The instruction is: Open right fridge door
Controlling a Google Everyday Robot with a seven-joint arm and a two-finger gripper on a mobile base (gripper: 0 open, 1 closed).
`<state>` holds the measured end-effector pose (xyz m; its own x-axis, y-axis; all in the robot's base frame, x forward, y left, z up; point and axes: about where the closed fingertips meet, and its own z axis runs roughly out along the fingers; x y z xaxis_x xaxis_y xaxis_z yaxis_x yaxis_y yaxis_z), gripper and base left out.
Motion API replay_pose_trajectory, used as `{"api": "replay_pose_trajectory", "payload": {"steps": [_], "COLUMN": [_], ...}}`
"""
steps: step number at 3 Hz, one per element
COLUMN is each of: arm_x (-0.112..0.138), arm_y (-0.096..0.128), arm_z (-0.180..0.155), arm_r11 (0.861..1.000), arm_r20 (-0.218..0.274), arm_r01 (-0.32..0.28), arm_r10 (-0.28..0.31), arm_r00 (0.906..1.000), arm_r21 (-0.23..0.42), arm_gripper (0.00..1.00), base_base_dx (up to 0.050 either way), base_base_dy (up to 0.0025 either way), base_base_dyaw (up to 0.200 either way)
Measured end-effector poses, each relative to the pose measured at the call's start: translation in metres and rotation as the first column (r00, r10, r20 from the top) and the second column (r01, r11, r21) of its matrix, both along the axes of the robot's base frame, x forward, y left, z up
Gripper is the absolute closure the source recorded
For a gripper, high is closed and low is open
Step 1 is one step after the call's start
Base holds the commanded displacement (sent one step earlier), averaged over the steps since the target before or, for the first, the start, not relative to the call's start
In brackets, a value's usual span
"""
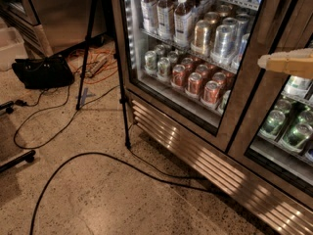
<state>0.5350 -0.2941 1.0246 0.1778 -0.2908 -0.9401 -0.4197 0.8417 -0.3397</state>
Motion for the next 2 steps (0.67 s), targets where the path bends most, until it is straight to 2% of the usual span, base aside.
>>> {"api": "replay_pose_trajectory", "payload": {"steps": [1,2], "arm_x": [0.0039,0.0065], "arm_y": [-0.0043,-0.0072], "arm_z": [0.0174,0.0195], "arm_r11": [0.999,0.999], "arm_r20": [0.016,-0.002], "arm_r01": [0.005,-0.001], "arm_r10": [-0.004,0.001], "arm_r00": [0.9999,1.0], "arm_r21": [-0.033,-0.051], "arm_gripper": [0.0,0.0], "base_base_dx": [0.0,0.0], "base_base_dy": [0.0,0.0], "base_base_dyaw": [0.0,0.0]}}
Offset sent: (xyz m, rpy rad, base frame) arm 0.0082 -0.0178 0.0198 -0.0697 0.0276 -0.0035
